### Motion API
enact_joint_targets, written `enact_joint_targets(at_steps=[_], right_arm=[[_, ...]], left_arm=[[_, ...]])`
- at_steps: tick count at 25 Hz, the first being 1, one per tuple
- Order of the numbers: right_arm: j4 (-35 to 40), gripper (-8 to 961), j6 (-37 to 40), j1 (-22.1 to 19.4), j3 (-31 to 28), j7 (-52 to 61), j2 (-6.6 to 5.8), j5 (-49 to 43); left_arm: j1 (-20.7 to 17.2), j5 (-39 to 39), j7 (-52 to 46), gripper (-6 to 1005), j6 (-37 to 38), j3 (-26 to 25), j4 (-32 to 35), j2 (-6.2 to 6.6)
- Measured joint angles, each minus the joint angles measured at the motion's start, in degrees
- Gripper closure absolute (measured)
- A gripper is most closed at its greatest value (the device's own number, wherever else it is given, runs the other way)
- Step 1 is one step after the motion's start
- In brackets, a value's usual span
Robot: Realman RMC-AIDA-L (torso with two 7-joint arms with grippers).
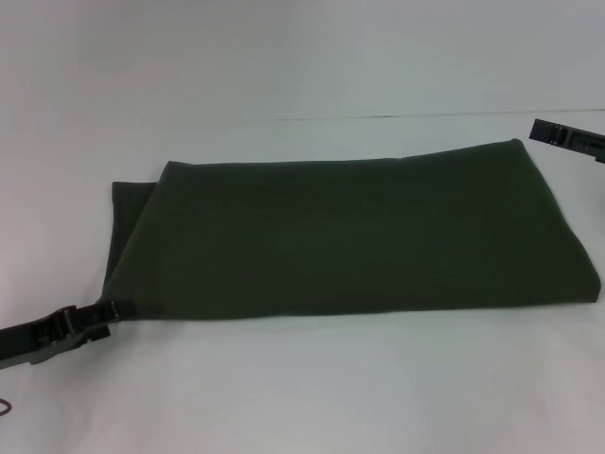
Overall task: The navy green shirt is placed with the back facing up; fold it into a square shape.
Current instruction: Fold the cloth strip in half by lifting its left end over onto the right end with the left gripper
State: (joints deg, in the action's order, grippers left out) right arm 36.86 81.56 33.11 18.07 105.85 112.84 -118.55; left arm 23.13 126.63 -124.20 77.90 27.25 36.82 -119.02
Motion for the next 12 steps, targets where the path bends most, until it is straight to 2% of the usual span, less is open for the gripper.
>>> enact_joint_targets(at_steps=[12], right_arm=[[-0.02, 53, 0.00, -0.30, -0.05, 0.06, 0.00, 0.00]], left_arm=[[0.34, 0.90, -0.20, 283, -0.38, -0.01, 0.00, 0.02]])
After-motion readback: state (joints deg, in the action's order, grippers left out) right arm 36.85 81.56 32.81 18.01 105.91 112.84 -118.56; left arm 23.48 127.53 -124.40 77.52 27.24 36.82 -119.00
